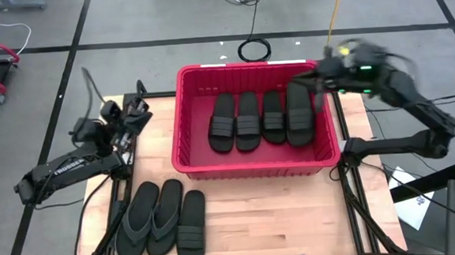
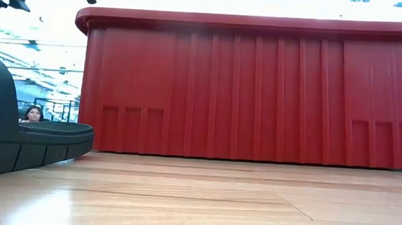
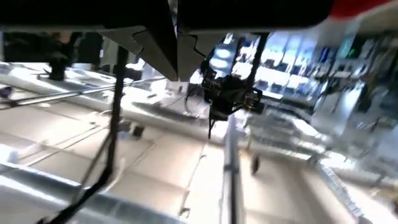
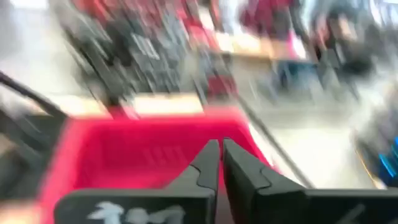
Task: Pick and place slides into bin
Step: Put the black slide into the red bin
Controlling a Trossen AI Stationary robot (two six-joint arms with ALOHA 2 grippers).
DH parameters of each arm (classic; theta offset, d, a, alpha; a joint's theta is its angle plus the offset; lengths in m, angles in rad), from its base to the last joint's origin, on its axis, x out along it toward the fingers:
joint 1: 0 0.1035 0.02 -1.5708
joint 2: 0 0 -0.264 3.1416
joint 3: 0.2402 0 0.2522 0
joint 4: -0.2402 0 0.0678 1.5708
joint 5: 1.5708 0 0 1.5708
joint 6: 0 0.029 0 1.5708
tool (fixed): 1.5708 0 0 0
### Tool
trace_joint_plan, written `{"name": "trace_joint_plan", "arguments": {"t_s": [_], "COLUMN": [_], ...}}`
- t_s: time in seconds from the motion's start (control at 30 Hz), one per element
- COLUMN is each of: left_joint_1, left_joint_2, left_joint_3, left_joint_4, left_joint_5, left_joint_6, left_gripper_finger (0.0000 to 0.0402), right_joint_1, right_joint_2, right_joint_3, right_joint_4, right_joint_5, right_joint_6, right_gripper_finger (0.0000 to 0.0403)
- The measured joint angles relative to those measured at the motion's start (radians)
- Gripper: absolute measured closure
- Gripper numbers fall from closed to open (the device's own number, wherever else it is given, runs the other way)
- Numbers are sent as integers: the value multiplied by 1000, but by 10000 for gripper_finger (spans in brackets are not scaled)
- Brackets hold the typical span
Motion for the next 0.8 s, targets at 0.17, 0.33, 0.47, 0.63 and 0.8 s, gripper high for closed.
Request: {"name": "trace_joint_plan", "arguments": {"t_s": [0.17,0.33,0.47,0.63,0.8], "left_joint_1": [0,-14,-45,-107,-185], "left_joint_2": [-5,-7,-12,-30,-30], "left_joint_3": [85,159,197,221,254], "left_joint_4": [-67,-124,-167,-277,-451], "left_joint_5": [141,320,406,421,331], "left_joint_6": [-4,-43,-89,-63,9], "left_gripper_finger": [401,401,401,401,402], "right_joint_1": [67,114,126,127,127], "right_joint_2": [-59,-113,-155,-160,-169], "right_joint_3": [125,180,166,134,134], "right_joint_4": [87,128,18,-30,-24], "right_joint_5": [-206,-391,-354,-295,-315], "right_joint_6": [116,337,470,522,474], "right_gripper_finger": [399,401,402,402,403]}}
